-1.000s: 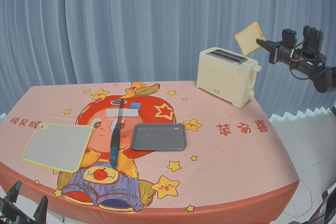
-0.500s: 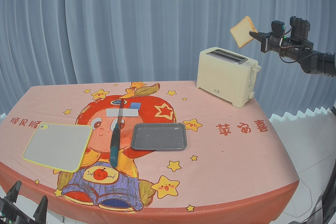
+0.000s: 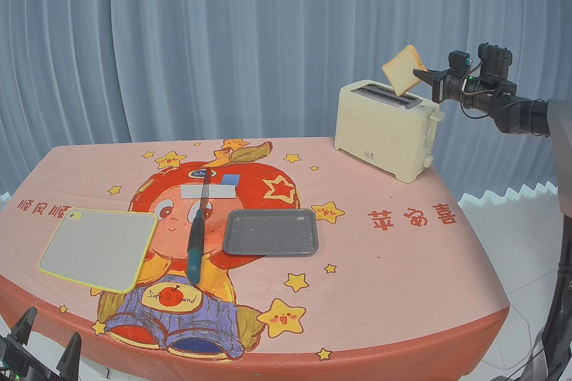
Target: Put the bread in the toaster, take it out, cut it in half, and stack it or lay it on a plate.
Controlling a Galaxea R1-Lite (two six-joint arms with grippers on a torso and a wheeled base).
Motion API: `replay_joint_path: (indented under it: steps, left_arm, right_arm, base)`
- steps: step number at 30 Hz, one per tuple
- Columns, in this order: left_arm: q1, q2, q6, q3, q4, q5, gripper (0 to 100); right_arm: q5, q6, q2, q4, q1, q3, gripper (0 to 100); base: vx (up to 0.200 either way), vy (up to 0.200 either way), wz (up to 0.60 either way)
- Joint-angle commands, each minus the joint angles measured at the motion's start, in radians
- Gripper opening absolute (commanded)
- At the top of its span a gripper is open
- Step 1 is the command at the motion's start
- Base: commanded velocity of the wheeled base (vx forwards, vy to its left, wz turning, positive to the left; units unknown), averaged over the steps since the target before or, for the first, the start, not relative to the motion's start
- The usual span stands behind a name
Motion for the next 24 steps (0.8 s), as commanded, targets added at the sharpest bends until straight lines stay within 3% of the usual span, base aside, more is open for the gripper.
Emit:
replay_joint_path:
  steps: [1, 24]
  left_arm:
    - [0.0, 0.001, 0.0, 0.018, 0.0, 0.0, 100]
    - [0.0, 0.001, 0.0, 0.018, 0.0, 0.0, 100]
  right_arm:
    - [0.0, -0.001, 0.009, -0.003, 0.004, 0.006, 0]
    - [0.0, -0.031, -0.002, -0.009, 0.003, 0.083, 0]
  base:
    - [0.0, 0.0, 0.0]
    - [0.0, 0.0, 0.0]
